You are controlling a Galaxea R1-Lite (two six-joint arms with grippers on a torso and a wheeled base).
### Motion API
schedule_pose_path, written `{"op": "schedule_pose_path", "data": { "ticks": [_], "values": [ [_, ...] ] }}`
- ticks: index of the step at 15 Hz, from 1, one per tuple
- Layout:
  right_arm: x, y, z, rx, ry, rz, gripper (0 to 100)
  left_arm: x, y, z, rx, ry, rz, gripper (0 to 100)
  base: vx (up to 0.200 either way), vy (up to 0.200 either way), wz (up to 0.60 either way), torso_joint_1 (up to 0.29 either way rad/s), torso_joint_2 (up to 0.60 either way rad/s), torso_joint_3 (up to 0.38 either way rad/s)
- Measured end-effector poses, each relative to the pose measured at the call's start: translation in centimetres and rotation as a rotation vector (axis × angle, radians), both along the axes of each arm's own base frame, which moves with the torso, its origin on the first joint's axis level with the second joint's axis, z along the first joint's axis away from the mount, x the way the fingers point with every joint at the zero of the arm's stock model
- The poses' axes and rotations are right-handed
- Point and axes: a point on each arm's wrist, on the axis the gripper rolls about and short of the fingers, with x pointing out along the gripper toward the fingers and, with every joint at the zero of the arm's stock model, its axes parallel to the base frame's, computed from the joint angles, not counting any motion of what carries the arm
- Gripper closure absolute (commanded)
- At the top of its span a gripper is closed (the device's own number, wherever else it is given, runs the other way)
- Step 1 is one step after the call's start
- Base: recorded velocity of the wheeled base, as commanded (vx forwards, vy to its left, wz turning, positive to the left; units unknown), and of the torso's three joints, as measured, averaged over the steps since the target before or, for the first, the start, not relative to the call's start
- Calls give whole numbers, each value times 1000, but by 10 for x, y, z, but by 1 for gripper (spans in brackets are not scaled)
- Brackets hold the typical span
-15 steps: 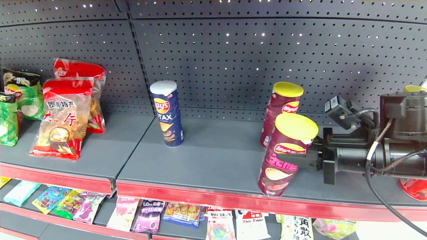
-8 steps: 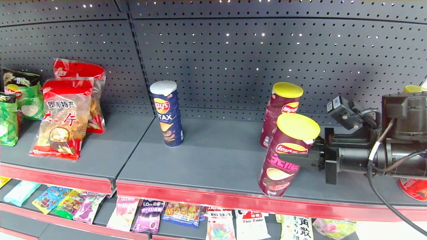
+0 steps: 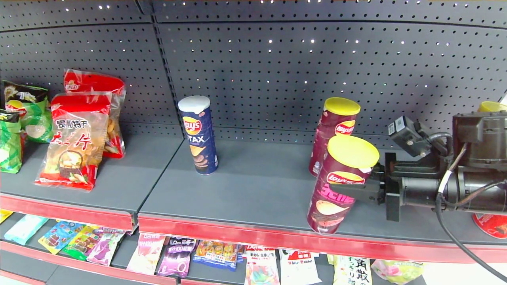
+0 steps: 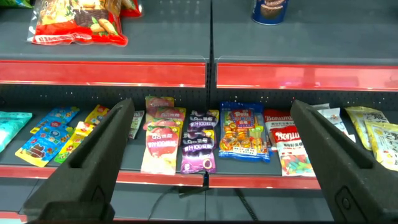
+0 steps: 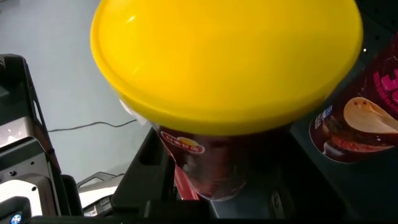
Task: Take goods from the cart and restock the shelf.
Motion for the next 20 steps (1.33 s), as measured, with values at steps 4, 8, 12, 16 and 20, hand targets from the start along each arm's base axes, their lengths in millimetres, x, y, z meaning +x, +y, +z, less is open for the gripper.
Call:
{"op": "schedule_pose_path", "data": {
  "ticks": [4, 8, 12, 16, 20],
  "values": [
    [0, 0, -1, -4, 7, -4, 0, 0, 0, 0, 0, 0, 0, 0, 0, 0, 0, 0, 0, 0],
    [1, 0, -1, -6, 6, -13, 0, 0, 0, 0, 0, 0, 0, 0, 0, 0, 0, 0, 0, 0],
    [-3, -5, -1, -7, 2, -39, 0, 0, 0, 0, 0, 0, 2, 0, 0, 0, 0, 0, 0, 0],
    [-20, -24, -7, -11, 22, -97, 0, 0, 0, 0, -1, 1, -4, 0, 0, 0, 0, 0, 0, 0],
    [-42, -40, -13, -11, 28, -149, 0, 0, -1, 0, -8, 4, -22, 0, 0, 0, 0, 0, 0, 0]
  ]
}}
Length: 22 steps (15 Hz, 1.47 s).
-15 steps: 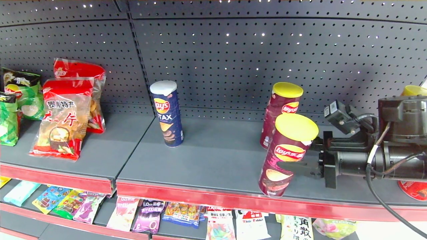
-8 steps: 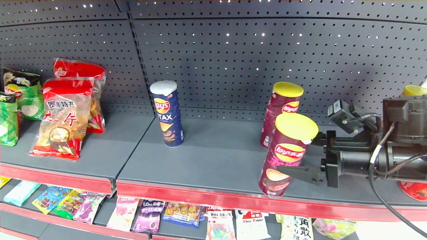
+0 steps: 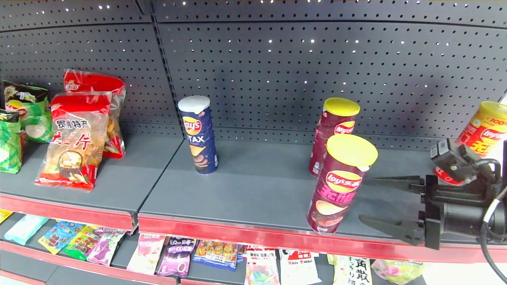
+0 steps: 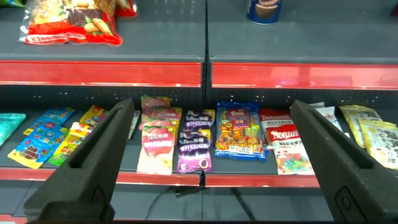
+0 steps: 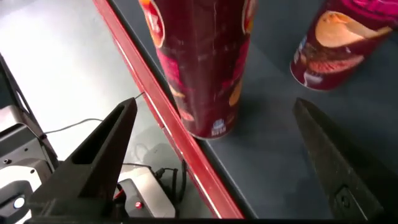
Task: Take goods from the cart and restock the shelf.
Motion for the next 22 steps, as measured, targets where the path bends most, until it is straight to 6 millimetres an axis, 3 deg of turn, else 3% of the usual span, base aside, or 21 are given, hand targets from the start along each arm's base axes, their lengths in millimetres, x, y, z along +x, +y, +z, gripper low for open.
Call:
{"op": "schedule_pose_path", "data": {
  "ticks": [7, 9, 14, 17, 22],
  "values": [
    [-41, -12, -17, 12, 52, -73, 0, 0, 0, 0, 1, 0, -6, 0, 0, 0, 0, 0, 0, 0],
    [-46, -14, -19, 6, 52, -108, 0, 0, 0, 0, 3, 0, -6, 0, 0, 0, 0, 0, 0, 0],
    [-33, -14, -27, -74, 95, -258, 0, 0, 0, 0, 25, -4, -7, 0, 0, 0, 0, 0, 0, 0],
    [-15, -11, -29, -125, 113, -334, 0, 0, 0, 0, 18, -4, -5, 0, 0, 0, 0, 0, 0, 0],
    [5, -8, -37, -165, 155, -369, 0, 0, 0, 0, 19, -4, -6, 0, 0, 0, 0, 0, 0, 0]
  ]
}}
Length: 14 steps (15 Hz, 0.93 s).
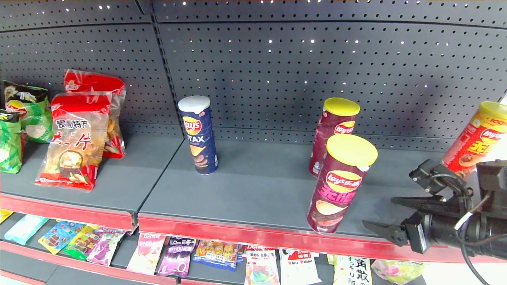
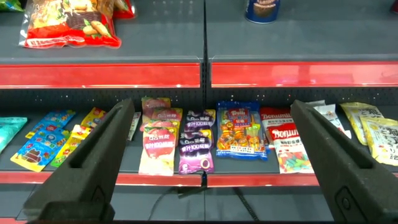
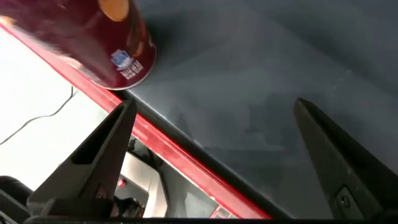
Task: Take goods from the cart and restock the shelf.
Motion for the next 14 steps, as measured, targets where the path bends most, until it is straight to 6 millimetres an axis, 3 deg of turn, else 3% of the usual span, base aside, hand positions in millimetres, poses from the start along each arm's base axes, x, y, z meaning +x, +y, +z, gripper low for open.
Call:
{"op": "schedule_pose_path", "data": {
  "ticks": [9, 14],
  "values": [
    [27, 13, -9, -24, 47, 17, 0, 0, 0, 0, -2, 0, -1, 0, 0, 0, 0, 0, 0, 0],
    [32, 22, -14, -29, 68, 48, 0, 0, 0, 0, -2, 0, -1, 0, 0, 0, 0, 0, 0, 0]
  ]
}}
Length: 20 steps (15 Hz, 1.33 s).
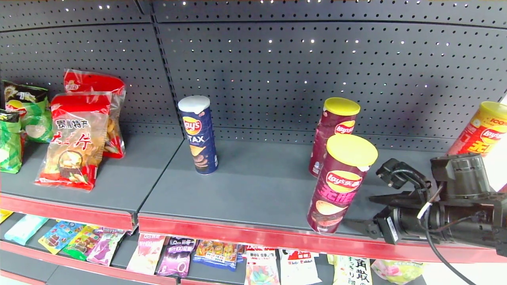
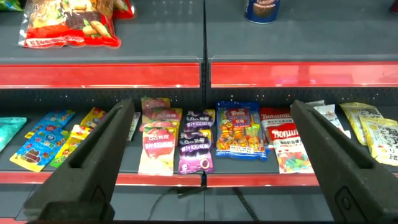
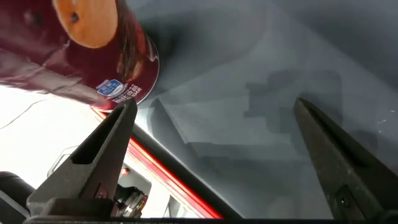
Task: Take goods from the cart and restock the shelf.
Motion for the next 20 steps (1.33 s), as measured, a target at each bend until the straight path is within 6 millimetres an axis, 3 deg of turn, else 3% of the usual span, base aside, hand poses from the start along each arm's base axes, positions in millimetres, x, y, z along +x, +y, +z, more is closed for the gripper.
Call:
{"op": "schedule_pose_path", "data": {
  "ticks": [16, 20],
  "values": [
    [-1, 1, -2, -2, 8, 8, 0, 0, 0, 0, 0, 1, 1, 0, 0, 0, 0, 0, 0, 0],
    [-20, -6, 12, -8, -63, -34, 0, 0, 0, 0, 5, 1, -21, 0, 0, 0, 0, 0, 0, 0]
  ]
}}
